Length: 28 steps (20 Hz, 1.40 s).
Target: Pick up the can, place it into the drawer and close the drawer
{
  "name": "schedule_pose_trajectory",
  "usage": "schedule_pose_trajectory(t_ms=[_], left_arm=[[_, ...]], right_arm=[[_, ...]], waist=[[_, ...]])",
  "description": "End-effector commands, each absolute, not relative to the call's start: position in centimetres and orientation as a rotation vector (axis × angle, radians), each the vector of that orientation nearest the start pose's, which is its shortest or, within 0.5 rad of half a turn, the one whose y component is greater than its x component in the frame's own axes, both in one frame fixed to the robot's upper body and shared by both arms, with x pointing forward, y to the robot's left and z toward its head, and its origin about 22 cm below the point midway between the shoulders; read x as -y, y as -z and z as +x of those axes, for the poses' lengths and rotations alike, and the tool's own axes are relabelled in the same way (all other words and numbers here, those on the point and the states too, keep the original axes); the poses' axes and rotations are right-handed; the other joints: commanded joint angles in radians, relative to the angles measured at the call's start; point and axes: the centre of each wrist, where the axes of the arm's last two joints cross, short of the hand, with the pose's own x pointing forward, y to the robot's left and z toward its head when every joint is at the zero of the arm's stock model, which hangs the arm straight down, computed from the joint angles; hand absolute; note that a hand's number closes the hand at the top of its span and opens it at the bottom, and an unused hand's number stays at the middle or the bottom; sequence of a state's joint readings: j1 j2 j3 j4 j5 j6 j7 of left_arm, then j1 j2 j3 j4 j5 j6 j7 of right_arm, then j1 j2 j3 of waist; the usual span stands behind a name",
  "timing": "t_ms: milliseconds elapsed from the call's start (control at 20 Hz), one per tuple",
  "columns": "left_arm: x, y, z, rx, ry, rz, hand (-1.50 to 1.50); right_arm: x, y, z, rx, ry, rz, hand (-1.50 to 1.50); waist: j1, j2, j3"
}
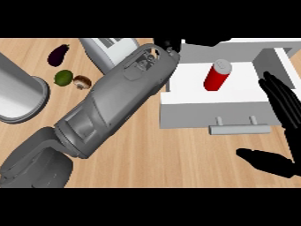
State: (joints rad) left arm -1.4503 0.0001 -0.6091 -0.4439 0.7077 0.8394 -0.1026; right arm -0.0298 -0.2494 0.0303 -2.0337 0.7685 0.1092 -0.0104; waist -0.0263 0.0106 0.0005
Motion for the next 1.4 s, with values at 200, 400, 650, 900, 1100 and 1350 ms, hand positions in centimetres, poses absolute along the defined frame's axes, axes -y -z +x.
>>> schedule_pose_trajectory(t_ms=[200,400,650,900,1100,1350], left_arm=[[1.0,-18.8,42.1,1.784,0.036,0.215,-1.5],[-1.1,-19.9,42.4,1.78,0.023,0.205,-1.5],[-2.0,-18.8,41.5,1.777,0.041,0.249,-1.5],[-6.5,-21.8,42.3,1.777,0.031,0.258,-1.5],[-7.1,-22.1,41.0,1.773,0.042,0.231,-1.5],[-10.2,-22.1,40.6,1.74,0.064,0.225,-1.5]], right_arm=[[23.4,-8.0,25.4,1.696,-1.029,-1.017,-1.5],[22.3,-4.1,26.7,1.723,-0.938,-1.009,-1.5],[22.8,-1.4,29.5,1.664,-0.938,-1.053,-1.5],[24.2,-0.1,31.1,1.628,-0.951,-1.117,-1.5],[23.1,-1.1,34.7,1.591,-0.944,-1.165,-1.5],[22.1,0.0,36.9,1.614,-0.948,-1.234,-1.5]], waist=[[0.039,-0.011,-0.001],[0.043,-0.012,0.0],[0.057,-0.013,0.0],[0.066,-0.013,0.001],[0.089,-0.015,0.0],[0.086,-0.008,0.001]])
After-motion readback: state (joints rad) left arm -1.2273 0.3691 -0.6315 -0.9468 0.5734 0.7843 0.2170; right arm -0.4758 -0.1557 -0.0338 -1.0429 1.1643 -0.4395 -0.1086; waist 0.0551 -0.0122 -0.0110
